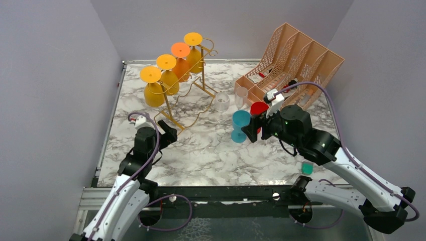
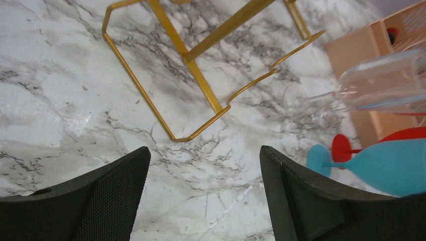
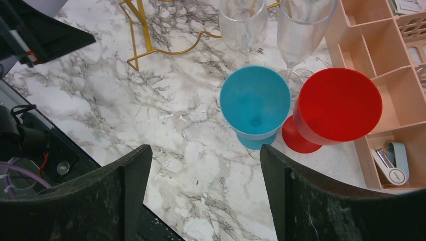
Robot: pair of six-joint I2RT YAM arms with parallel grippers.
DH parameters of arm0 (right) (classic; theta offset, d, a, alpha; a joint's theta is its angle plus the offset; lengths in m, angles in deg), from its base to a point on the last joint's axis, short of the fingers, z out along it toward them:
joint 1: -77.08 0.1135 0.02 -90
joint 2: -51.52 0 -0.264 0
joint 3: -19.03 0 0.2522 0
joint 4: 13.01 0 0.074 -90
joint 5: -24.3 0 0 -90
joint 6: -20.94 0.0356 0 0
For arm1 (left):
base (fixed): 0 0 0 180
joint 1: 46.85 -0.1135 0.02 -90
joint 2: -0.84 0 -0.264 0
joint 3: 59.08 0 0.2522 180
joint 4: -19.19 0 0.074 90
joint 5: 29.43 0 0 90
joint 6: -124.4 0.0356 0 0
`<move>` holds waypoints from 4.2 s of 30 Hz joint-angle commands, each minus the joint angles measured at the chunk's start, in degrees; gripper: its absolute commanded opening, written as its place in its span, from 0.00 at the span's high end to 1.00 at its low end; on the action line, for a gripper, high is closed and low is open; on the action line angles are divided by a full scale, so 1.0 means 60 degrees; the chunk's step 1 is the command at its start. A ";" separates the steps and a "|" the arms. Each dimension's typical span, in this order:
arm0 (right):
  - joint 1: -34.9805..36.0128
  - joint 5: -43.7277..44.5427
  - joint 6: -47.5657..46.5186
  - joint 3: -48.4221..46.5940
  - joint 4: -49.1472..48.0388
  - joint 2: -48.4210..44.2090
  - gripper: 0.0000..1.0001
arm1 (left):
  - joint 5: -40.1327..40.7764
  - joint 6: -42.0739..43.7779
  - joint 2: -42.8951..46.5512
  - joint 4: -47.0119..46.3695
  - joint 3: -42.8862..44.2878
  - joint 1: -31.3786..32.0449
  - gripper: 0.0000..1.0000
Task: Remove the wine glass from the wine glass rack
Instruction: Adjust the wine rack at the center of the board, then pick up the wine glass from the wine rack.
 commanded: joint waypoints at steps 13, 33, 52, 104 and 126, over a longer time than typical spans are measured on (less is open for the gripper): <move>-0.0047 0.0721 0.0193 -0.0082 -0.0472 0.0024 0.18 | 0.4257 0.2088 -0.1820 0.3453 0.5486 -0.0528 0.01; -0.0047 0.0805 -0.0007 0.0065 -0.0422 -0.0082 0.18 | -0.5621 0.3321 -0.6816 0.2297 1.2089 -0.5160 0.06; -0.0054 0.0470 0.0097 -0.0038 0.0036 -0.0030 0.21 | -0.7381 0.3238 -0.6866 0.2478 1.0648 -0.5570 0.38; -0.0047 -0.0052 0.0506 -0.0424 0.0186 0.0457 0.23 | -0.7500 0.0622 -0.6409 0.0209 0.9964 -0.5663 1.00; -0.0047 -0.0007 0.0553 -0.0365 0.0260 0.0220 0.23 | -0.5327 0.0574 -0.5112 -0.0015 0.9637 -0.5670 1.00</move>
